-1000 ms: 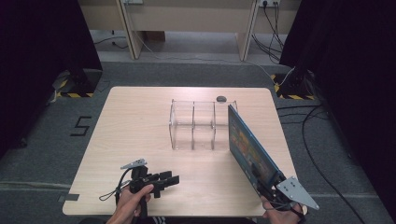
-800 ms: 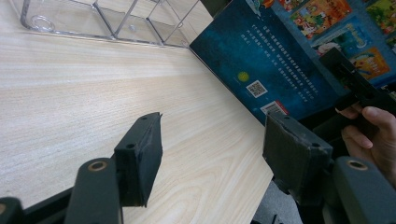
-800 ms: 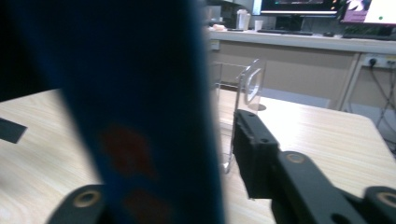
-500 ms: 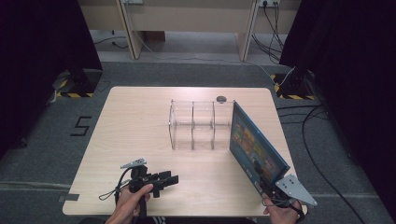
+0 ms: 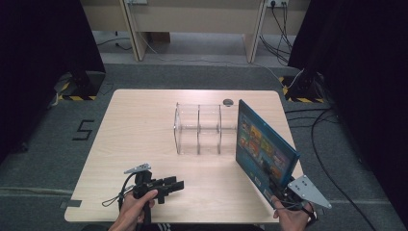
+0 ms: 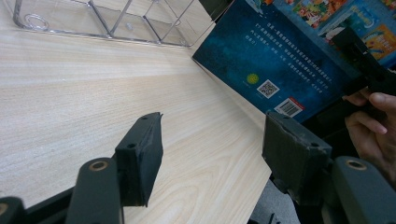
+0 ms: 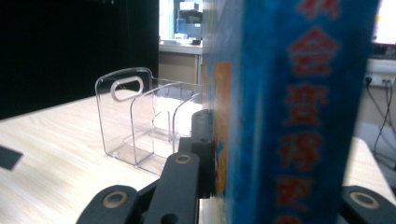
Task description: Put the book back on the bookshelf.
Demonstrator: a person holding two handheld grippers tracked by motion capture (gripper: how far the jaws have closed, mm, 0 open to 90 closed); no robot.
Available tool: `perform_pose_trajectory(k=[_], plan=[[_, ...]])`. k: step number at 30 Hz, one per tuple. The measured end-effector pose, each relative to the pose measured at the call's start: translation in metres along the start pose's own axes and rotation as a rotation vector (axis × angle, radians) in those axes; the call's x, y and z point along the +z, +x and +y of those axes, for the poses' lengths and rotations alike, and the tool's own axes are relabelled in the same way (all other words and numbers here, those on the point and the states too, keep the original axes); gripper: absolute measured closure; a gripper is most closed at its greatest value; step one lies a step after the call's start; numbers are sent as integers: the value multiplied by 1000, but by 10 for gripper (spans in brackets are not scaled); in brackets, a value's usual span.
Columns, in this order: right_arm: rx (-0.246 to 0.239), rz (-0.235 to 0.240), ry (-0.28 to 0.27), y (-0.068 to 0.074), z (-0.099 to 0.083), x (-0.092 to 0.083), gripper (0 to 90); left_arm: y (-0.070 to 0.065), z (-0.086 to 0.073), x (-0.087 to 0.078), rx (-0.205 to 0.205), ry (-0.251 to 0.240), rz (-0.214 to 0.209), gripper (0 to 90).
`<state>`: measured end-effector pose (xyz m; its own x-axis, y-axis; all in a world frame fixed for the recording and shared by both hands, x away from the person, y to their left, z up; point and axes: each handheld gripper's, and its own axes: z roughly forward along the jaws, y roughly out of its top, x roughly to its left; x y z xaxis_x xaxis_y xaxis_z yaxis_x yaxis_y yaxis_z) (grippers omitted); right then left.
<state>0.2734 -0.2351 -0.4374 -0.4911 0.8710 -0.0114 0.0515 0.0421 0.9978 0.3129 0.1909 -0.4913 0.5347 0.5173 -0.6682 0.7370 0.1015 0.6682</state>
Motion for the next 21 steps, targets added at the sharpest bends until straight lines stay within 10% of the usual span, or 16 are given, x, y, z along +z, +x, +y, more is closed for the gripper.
perform_pose_trajectory(k=[12,21], plan=[[21,-8,-30,0,8,1,831,2,0,0,7,9,16,367],[18,7,-32,4,12,12,831,10,-2,3,179,48,194,311]])
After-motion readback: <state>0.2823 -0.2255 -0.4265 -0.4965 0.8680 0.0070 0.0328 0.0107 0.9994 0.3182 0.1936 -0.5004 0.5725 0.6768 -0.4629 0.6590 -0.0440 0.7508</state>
